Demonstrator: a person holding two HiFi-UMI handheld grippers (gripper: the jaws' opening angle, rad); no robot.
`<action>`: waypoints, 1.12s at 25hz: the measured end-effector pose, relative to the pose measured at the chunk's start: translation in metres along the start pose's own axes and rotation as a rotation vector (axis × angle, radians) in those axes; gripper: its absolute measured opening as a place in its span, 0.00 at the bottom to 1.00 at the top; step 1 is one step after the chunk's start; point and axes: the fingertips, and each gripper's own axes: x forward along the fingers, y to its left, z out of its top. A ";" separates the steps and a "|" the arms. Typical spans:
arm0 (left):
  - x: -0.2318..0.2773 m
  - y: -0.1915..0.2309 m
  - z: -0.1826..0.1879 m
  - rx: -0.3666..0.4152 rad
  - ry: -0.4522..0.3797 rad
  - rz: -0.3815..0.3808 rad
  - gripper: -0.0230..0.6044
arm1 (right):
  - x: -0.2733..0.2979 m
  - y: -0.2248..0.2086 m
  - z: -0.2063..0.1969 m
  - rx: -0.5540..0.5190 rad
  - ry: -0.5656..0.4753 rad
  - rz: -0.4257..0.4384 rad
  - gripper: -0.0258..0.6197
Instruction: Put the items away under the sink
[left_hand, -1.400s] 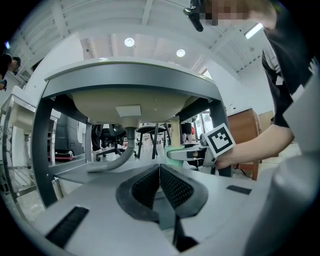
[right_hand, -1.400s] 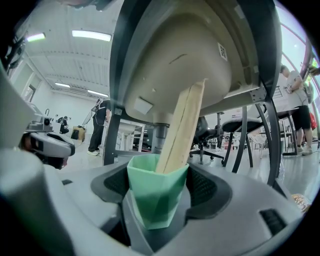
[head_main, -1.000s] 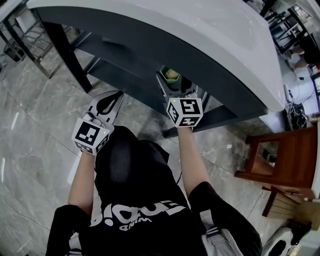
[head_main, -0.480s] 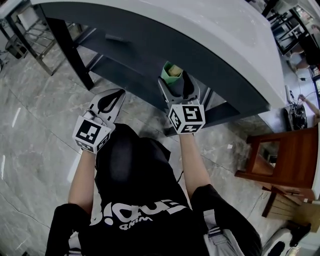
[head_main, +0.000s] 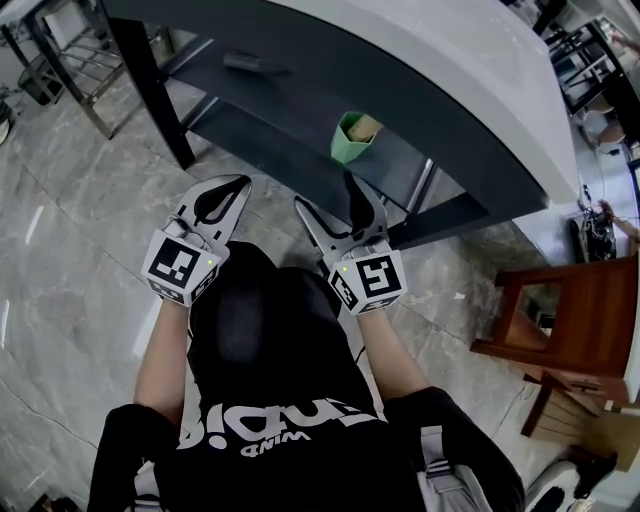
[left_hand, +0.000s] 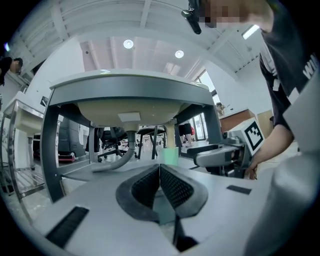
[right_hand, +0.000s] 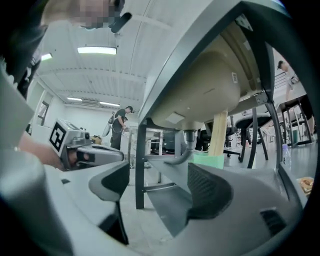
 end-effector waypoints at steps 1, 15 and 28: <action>-0.002 0.000 0.001 -0.003 0.000 0.002 0.07 | -0.001 0.008 -0.001 0.000 0.002 0.021 0.62; -0.025 0.000 0.006 -0.058 0.000 0.055 0.07 | -0.006 0.072 0.018 -0.059 -0.046 0.267 0.07; -0.075 0.062 0.225 -0.169 0.084 0.185 0.07 | 0.019 0.113 0.252 0.054 0.075 0.374 0.07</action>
